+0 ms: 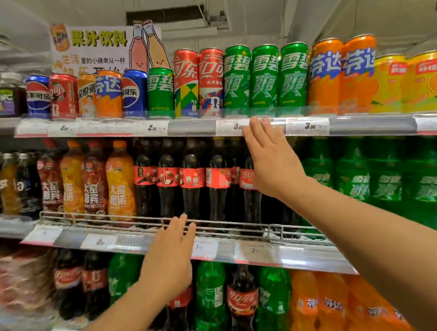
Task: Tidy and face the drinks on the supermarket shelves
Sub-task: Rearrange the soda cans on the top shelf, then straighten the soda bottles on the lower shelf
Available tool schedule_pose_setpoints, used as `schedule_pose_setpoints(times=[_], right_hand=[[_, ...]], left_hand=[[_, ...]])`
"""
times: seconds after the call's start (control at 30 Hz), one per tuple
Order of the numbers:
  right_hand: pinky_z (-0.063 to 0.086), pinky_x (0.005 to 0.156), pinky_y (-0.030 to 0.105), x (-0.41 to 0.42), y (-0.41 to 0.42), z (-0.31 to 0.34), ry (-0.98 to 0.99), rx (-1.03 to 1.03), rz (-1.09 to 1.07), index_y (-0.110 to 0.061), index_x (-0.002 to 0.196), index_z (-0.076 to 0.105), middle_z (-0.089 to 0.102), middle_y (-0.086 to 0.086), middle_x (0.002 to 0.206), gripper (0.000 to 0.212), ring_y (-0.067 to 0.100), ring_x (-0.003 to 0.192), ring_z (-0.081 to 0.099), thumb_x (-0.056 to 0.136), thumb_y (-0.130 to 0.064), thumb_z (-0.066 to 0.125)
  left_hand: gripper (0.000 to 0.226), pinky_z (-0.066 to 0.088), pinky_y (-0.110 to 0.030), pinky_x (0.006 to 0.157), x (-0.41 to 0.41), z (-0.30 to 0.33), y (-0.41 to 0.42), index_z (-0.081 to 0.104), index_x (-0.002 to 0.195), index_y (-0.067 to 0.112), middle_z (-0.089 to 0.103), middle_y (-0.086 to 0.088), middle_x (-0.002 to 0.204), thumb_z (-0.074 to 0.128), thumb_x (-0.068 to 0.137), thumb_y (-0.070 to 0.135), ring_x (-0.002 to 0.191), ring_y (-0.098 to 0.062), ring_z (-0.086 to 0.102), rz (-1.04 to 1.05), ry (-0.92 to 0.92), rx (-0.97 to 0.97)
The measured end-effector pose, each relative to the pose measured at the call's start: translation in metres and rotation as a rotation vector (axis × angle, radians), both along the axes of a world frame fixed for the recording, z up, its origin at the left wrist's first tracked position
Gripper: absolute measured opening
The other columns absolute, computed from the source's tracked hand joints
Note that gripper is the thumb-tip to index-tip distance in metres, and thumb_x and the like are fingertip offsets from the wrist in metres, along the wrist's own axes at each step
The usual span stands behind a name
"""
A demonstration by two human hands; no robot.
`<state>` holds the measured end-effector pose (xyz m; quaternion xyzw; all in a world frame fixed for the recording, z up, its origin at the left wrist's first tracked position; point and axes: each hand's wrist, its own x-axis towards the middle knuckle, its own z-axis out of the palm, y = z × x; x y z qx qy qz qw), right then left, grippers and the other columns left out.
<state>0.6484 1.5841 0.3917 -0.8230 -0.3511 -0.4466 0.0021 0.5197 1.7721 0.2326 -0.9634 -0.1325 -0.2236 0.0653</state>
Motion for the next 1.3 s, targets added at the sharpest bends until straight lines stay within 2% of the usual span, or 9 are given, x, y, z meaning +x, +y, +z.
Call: schedule_pose_setpoints(times=[0.2, 0.37, 0.47, 0.63, 0.8, 0.93, 1.1, 1.2, 1.3], right_hand=[[0.001, 0.119, 0.05, -0.009, 0.003, -0.041, 0.223, 0.059, 0.201, -0.007, 0.154, 0.012, -0.011, 0.016, 0.161, 0.092, 0.033, 0.148, -0.01, 0.078, -0.019, 0.063], [-0.003, 0.12, 0.047, -0.023, -0.021, -0.175, 0.41, 0.002, 0.155, -0.014, 0.154, 0.019, -0.009, 0.011, 0.163, 0.062, 0.03, 0.149, -0.011, 0.097, -0.025, 0.04], [-0.007, 0.119, 0.043, -0.021, -0.021, -0.207, 0.413, 0.05, 0.082, -0.018, 0.154, 0.022, -0.007, 0.008, 0.163, 0.053, 0.028, 0.149, -0.012, 0.103, -0.03, 0.029], [-0.013, 0.116, 0.035, -0.027, -0.009, -0.219, 0.38, 0.052, -0.043, -0.02, 0.156, 0.017, -0.001, 0.003, 0.163, 0.06, 0.025, 0.15, -0.009, 0.1, -0.039, 0.031], [-0.008, 0.119, 0.036, -0.035, -0.002, -0.222, 0.397, 0.056, -0.154, -0.02, 0.155, 0.015, 0.0, 0.004, 0.164, 0.071, 0.024, 0.15, -0.006, 0.092, -0.037, 0.042], [-0.008, 0.118, 0.036, -0.037, 0.0, -0.217, 0.462, 0.049, -0.176, -0.022, 0.155, 0.013, -0.004, 0.002, 0.164, 0.077, 0.023, 0.15, -0.008, 0.088, -0.03, 0.049], [-0.005, 0.119, 0.035, -0.043, -0.002, -0.205, 0.564, 0.061, -0.154, -0.025, 0.155, 0.012, -0.004, -0.001, 0.164, 0.076, 0.019, 0.15, -0.007, 0.089, -0.03, 0.049], [0.017, 0.12, 0.043, -0.049, -0.002, -0.19, 0.621, 0.056, -0.137, -0.019, 0.143, 0.039, 0.019, 0.006, 0.161, 0.057, 0.026, 0.148, 0.015, 0.088, -0.03, 0.049], [0.051, 0.086, 0.037, -0.046, 0.0, -0.155, 0.576, 0.284, -0.083, -0.013, 0.104, 0.066, 0.066, 0.008, 0.116, 0.028, 0.027, 0.11, 0.06, 0.088, -0.029, 0.051]], left_hand=[[0.08, 0.007, -0.045, 0.121, -0.018, -0.039, -0.006, -0.008, 0.155, 0.018, -0.021, -0.004, 0.16, 0.047, 0.096, 0.021, 0.149, -0.025, -0.01, 0.061, 0.209, -0.043], [0.079, 0.008, -0.044, 0.121, -0.015, -0.033, 0.008, 0.001, 0.156, 0.022, -0.001, -0.003, 0.163, 0.048, 0.092, 0.021, 0.149, -0.026, 0.001, 0.021, 0.204, 0.058], [0.077, 0.008, -0.044, 0.121, -0.013, -0.033, 0.019, 0.007, 0.155, 0.021, 0.01, -0.004, 0.161, 0.049, 0.091, 0.024, 0.147, -0.027, 0.008, -0.039, 0.18, 0.085], [0.076, 0.029, -0.033, 0.11, -0.006, -0.035, 0.043, 0.016, 0.153, 0.022, 0.029, 0.0, 0.149, 0.051, 0.086, 0.023, 0.134, -0.023, 0.028, -0.19, 0.067, 0.088], [0.071, 0.033, -0.038, 0.097, 0.009, -0.034, 0.052, 0.02, 0.152, 0.019, 0.033, -0.007, 0.142, 0.046, 0.086, 0.026, 0.122, -0.028, 0.037, -0.207, 0.053, 0.199], [0.048, 0.038, -0.036, 0.078, 0.016, -0.028, 0.044, 0.054, 0.125, 0.014, 0.047, -0.007, 0.118, 0.055, 0.078, 0.018, 0.105, -0.028, 0.046, -0.219, -0.011, 0.129], [0.027, 0.032, -0.033, 0.065, 0.023, -0.012, 0.03, 0.062, 0.101, 0.016, 0.044, -0.002, 0.104, 0.049, 0.08, 0.025, 0.101, -0.024, 0.044, -0.162, 0.031, 0.058], [0.025, 0.035, -0.035, 0.062, 0.024, -0.007, 0.025, 0.062, 0.098, 0.016, 0.035, -0.002, 0.095, 0.047, 0.08, 0.026, 0.096, -0.024, 0.04, -0.134, 0.07, 0.045], [0.026, 0.045, -0.038, 0.067, 0.024, -0.007, 0.024, 0.061, 0.099, 0.016, 0.04, -0.004, 0.104, 0.047, 0.079, 0.025, 0.102, -0.026, 0.04, -0.115, 0.098, 0.035]])
